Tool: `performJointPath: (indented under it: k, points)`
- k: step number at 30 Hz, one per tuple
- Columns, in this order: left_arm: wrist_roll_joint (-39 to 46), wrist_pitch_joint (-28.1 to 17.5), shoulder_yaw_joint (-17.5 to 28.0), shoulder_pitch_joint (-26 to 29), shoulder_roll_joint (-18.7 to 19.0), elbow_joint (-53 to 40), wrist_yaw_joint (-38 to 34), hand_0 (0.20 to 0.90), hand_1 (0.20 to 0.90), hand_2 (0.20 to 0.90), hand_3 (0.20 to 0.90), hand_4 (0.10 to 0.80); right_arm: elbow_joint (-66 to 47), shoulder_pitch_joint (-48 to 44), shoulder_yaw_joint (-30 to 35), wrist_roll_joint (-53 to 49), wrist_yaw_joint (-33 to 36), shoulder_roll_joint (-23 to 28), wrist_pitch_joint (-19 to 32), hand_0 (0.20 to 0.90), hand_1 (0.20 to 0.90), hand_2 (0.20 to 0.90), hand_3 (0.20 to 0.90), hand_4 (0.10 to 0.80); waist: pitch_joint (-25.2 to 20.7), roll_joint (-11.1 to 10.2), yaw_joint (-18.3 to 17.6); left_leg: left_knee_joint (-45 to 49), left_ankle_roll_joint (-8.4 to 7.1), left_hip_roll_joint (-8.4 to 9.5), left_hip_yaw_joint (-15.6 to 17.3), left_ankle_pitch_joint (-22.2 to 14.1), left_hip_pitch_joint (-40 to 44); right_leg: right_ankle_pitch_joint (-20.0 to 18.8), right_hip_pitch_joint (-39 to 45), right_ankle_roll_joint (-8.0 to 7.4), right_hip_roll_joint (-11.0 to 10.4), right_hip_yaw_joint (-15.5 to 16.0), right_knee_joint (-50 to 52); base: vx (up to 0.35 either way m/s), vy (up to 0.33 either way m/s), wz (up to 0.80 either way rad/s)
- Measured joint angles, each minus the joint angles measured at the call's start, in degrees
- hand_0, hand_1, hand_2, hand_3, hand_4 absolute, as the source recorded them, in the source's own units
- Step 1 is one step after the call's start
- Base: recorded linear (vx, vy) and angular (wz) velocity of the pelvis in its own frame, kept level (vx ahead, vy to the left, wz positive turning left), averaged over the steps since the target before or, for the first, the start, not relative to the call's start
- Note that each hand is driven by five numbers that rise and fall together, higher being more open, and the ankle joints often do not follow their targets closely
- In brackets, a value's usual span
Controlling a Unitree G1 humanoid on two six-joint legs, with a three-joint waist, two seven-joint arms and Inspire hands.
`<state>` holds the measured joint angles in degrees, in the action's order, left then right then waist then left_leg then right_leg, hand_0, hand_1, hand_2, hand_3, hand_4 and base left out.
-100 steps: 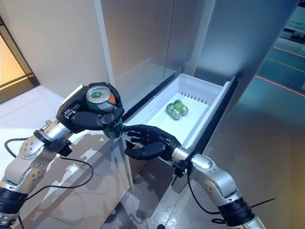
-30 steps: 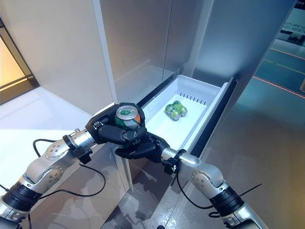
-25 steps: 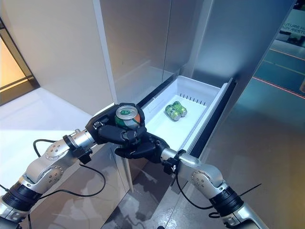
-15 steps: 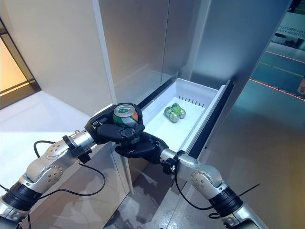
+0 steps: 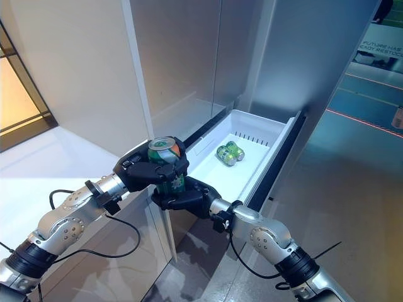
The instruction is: Put drinks into fridge and close the fridge
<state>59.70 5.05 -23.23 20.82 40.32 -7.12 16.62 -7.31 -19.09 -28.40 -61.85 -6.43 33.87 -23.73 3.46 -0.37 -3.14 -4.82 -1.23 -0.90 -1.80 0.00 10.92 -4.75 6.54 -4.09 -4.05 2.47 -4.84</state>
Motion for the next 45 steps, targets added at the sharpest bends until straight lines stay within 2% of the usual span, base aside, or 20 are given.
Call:
performJointPath:
  k: [2, 4, 5, 18, 24, 31, 36, 40, 45]
  points:
    - [-0.04, 0.00, -0.01, 0.00, -0.01, 0.00, 0.00, 0.300, 0.300, 0.300, 0.200, 0.100, -0.04, 0.00, 0.00, 0.02, 0.01, 0.07, 0.00, 0.300, 0.300, 0.300, 0.200, 0.100, 0.00, 0.00, 0.00, 0.00, 0.00, -0.01, 0.00, 0.00, 0.00, 0.00, 0.00, 0.00, 0.01, 0.00, 0.00, 0.000, 0.000, 0.00]
    - [-0.08, 0.00, -0.02, 0.00, -0.06, 0.00, 0.00, 0.728, 0.728, 0.728, 0.700, 0.600, -0.08, -0.01, 0.00, 0.05, 0.03, 0.22, -0.01, 0.300, 0.300, 0.300, 0.200, 0.100, -0.01, -0.01, 0.03, -0.01, 0.00, -0.02, 0.00, 0.00, 0.00, 0.00, 0.01, 0.00, 0.01, 0.00, 0.00, 0.000, 0.000, 0.00]
    - [-0.09, 0.00, -0.08, 0.00, -0.10, 0.00, 0.00, 0.900, 0.900, 0.900, 0.900, 0.800, -0.14, -0.03, 0.00, 0.05, 0.03, 0.41, -0.02, 0.300, 0.300, 0.300, 0.200, 0.100, -0.01, -0.01, 0.03, -0.01, 0.00, -0.01, 0.00, 0.00, 0.00, 0.00, 0.01, 0.00, 0.01, 0.00, 0.00, 0.000, 0.000, 0.00]
    - [-1.48, -2.97, 0.18, 0.03, -1.55, -0.02, -0.79, 0.900, 0.900, 0.900, 0.900, 0.800, -1.06, -1.43, 0.06, -1.42, 0.20, 2.07, -0.08, 0.300, 0.300, 0.300, 0.200, 0.100, 0.00, -0.02, 0.08, -0.13, 0.00, -0.04, -0.02, -0.01, -0.04, 0.01, 0.00, 0.00, 0.02, 0.04, -0.01, 0.000, 0.000, 0.00]
    - [-1.92, -5.32, 0.18, 0.03, -2.09, -0.84, -4.15, 0.900, 0.900, 0.900, 0.900, 0.800, -1.06, -2.95, 0.30, -1.54, 1.20, 2.20, -0.06, 0.300, 0.300, 0.300, 0.200, 0.100, 0.04, -0.07, 0.17, -0.18, 0.00, -0.05, -0.12, -0.01, -0.09, 0.04, 0.00, -0.02, 0.04, 0.10, -0.01, -0.012, -0.004, 0.00]
    - [-1.92, -8.77, 0.39, 0.03, -4.73, -2.11, -9.43, 0.900, 0.900, 0.900, 0.900, 0.800, -1.05, -4.31, 1.49, -1.35, 1.95, 1.83, -0.04, 0.300, 0.300, 0.300, 0.200, 0.100, 0.56, -0.71, 0.50, -0.10, 0.01, -0.07, -0.17, -0.02, -0.22, 0.07, -0.13, -0.03, 0.04, 0.14, -0.01, -0.006, -0.001, 0.00]
    - [-1.94, -14.15, 4.92, 0.44, -7.82, -6.51, -14.18, 0.900, 0.900, 0.900, 0.900, 0.800, -0.82, -5.43, 1.63, -0.96, 3.30, 1.60, -0.11, 0.300, 0.300, 0.300, 0.200, 0.100, 0.96, -1.24, 0.58, -0.02, 0.01, -0.06, -0.34, -0.02, -0.38, 0.11, -0.22, -0.03, 0.05, 0.26, -0.01, 0.000, 0.000, 0.00]
    - [-1.93, -17.92, 9.17, 4.21, -8.49, -8.17, -16.29, 0.900, 0.900, 0.900, 0.900, 0.800, 0.37, -5.43, 1.63, -0.03, 4.58, 1.50, -0.22, 0.300, 0.300, 0.300, 0.200, 0.100, 1.03, -1.28, 1.26, -0.04, 0.01, -0.06, -0.40, -0.02, -0.39, 0.11, -0.20, -0.04, 0.06, 0.32, -0.01, 0.000, 0.000, 0.00]
    - [-1.98, -18.97, 11.41, 6.71, -8.48, -9.01, -17.47, 0.900, 0.900, 0.900, 0.900, 0.800, 1.79, -5.44, 2.35, 2.42, 5.02, -0.52, -0.25, 0.300, 0.300, 0.300, 0.200, 0.100, 1.09, -1.32, 1.47, -0.05, 0.01, -0.01, -0.54, -0.02, -0.39, 0.14, -0.12, -0.06, 0.01, 0.43, -0.01, 0.000, 0.000, 0.00]
